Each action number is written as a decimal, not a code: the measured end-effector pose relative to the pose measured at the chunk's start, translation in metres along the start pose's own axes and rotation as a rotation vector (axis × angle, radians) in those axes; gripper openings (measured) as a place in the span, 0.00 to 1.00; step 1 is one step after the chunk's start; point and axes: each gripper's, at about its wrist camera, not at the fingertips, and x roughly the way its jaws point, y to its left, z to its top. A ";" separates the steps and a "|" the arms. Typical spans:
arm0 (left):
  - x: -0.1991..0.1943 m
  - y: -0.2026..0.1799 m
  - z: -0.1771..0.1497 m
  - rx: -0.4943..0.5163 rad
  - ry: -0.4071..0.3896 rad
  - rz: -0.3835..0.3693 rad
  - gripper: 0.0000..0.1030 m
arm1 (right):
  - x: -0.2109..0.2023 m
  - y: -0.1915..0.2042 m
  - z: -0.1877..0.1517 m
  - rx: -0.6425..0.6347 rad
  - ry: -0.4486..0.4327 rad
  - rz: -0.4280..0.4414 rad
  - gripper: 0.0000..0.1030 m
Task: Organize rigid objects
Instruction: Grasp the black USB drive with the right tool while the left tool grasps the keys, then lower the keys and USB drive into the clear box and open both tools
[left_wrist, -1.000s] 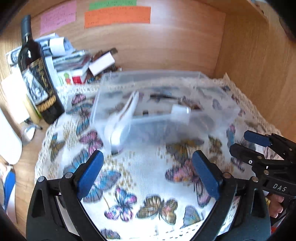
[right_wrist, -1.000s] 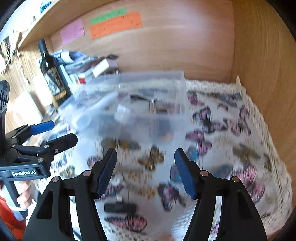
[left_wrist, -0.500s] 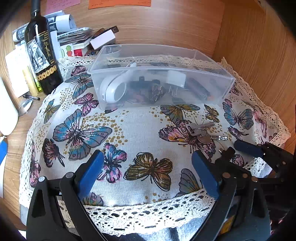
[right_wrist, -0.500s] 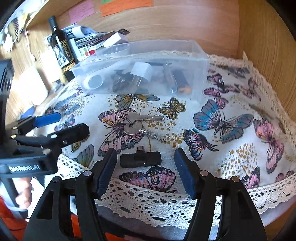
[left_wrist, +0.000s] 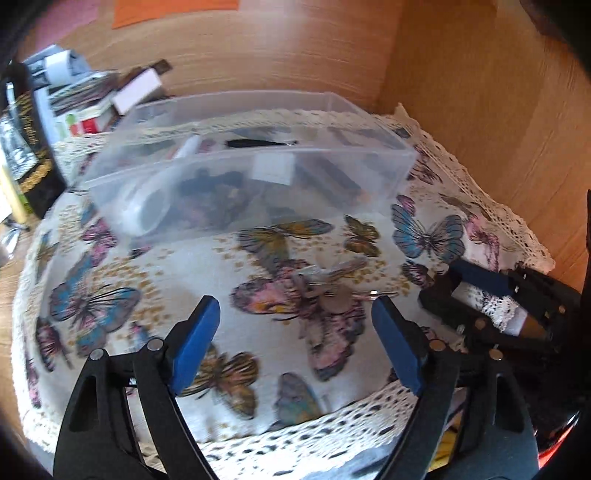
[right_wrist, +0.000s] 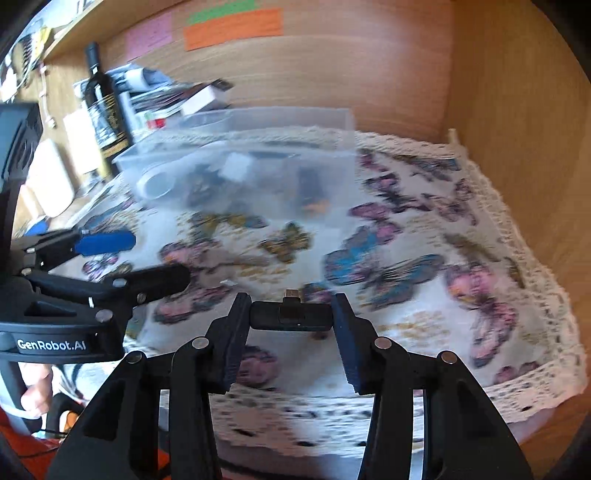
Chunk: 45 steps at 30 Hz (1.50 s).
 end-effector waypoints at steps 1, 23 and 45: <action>0.004 -0.003 0.002 0.006 0.012 -0.002 0.81 | -0.002 -0.007 0.001 0.011 -0.007 -0.015 0.40; 0.059 -0.049 0.024 -0.024 0.034 0.198 0.62 | 0.001 -0.054 0.003 0.106 -0.057 -0.002 0.40; 0.007 -0.002 0.031 -0.084 -0.084 0.120 0.60 | -0.003 -0.014 0.047 0.036 -0.128 0.055 0.40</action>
